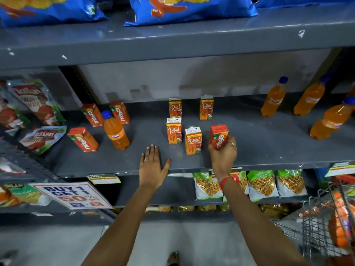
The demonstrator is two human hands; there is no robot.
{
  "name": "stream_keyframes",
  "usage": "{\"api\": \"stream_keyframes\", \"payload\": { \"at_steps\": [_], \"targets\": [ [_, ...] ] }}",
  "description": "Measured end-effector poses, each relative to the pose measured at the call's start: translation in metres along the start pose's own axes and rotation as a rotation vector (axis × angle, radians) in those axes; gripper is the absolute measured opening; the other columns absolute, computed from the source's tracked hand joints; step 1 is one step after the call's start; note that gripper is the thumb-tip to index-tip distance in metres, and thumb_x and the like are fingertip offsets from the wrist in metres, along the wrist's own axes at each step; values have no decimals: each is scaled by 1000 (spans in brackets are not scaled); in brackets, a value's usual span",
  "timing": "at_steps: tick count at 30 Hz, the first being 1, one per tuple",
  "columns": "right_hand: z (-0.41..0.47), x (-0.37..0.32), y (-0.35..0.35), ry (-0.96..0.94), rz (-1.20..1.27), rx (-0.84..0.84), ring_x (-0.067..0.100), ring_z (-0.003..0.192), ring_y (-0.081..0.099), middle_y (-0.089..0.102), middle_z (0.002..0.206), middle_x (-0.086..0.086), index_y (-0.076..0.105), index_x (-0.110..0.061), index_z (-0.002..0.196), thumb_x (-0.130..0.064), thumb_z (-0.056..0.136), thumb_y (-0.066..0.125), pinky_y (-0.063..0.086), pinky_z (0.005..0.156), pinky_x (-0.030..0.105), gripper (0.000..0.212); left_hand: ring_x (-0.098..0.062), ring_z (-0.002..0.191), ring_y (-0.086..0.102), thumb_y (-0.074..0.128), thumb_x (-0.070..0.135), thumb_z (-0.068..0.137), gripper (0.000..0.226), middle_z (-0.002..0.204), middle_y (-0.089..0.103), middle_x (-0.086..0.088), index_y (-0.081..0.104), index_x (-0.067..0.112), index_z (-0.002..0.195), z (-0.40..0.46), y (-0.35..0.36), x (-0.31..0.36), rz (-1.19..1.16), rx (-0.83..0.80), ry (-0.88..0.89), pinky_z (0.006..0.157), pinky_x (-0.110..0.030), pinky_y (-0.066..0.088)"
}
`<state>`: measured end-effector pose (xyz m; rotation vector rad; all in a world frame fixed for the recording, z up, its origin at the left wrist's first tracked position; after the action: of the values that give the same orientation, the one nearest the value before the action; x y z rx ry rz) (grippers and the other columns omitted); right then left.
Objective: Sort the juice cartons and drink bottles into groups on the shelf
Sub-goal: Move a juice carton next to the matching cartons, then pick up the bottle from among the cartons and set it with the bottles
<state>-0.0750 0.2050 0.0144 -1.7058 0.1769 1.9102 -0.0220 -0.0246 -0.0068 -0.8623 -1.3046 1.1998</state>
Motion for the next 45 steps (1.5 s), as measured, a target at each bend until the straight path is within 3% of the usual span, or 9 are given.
{"api": "stream_keyframes", "payload": {
  "at_steps": [3,10,18,22,26,32,40,42,45],
  "targets": [
    [-15,0,-12,30,53,14,21,89,64,66,99,7,54,-21,103,-19,65,78,54,81,38,45,-27,142,13,9,65,75,91,152,22,-14,18,4,141,-5,-8,-13,12,11,-51,116,-43,9],
    [-78,-5,0,-48,-25,6,28,86,61,62,94,7,49,-24,100,-34,55,74,52,74,47,52,-27,138,27,20,59,83,77,146,37,-14,33,4,137,-27,-13,-43,-49,105,-36,115,-44,15],
    [-112,-48,90,-104,28,-174,24,92,60,66,100,8,56,-19,104,-22,62,81,47,81,33,49,-26,135,33,13,66,83,83,144,41,-13,38,6,135,-29,-28,-110,-73,145,-89,114,-43,15],
    [-100,-69,141,-113,53,-221,28,94,61,65,104,12,55,-14,102,-24,63,83,51,85,41,49,-23,134,34,25,55,84,71,143,42,-13,38,6,135,-19,-35,-133,-88,143,-51,114,-44,18],
    [-86,-80,182,-116,24,-262,26,89,64,67,98,10,51,-20,96,-29,64,82,55,79,44,45,-22,140,23,17,61,82,79,149,31,-10,27,8,140,-12,-36,-143,-29,107,-25,115,-39,4],
    [-83,-81,205,-124,18,-262,28,98,63,64,108,14,50,-10,106,-25,70,80,52,83,35,50,-23,141,18,15,62,83,79,152,26,-9,21,10,142,-9,-34,-147,-18,94,-23,114,-38,1],
    [-107,-91,182,-224,122,-131,20,112,49,48,123,14,46,-11,123,-20,76,75,45,93,26,56,-26,137,30,5,64,84,82,146,37,-12,31,8,138,-11,-32,-148,-4,124,-13,113,-43,16],
    [-115,-100,179,-274,154,-213,18,108,52,52,121,11,48,-13,121,-20,78,74,46,92,24,51,-26,136,31,11,62,87,77,145,39,-13,33,7,137,-11,-32,-149,-14,127,-15,113,-44,17],
    [-120,-118,192,-289,123,-519,12,109,50,53,129,5,47,-16,127,-22,75,76,45,85,14,60,-27,135,33,23,56,87,71,144,41,-14,33,6,137,-11,-32,-149,-13,139,-17,113,-44,18]
  ]
}}
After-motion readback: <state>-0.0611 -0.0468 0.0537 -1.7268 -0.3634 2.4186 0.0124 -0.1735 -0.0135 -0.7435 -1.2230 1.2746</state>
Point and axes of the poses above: each hand's wrist, its own z-axis towards the middle knuckle, its own y-axis out of the palm, x = y × z, the point moved 3 cm from there along z, towards the middle knuckle
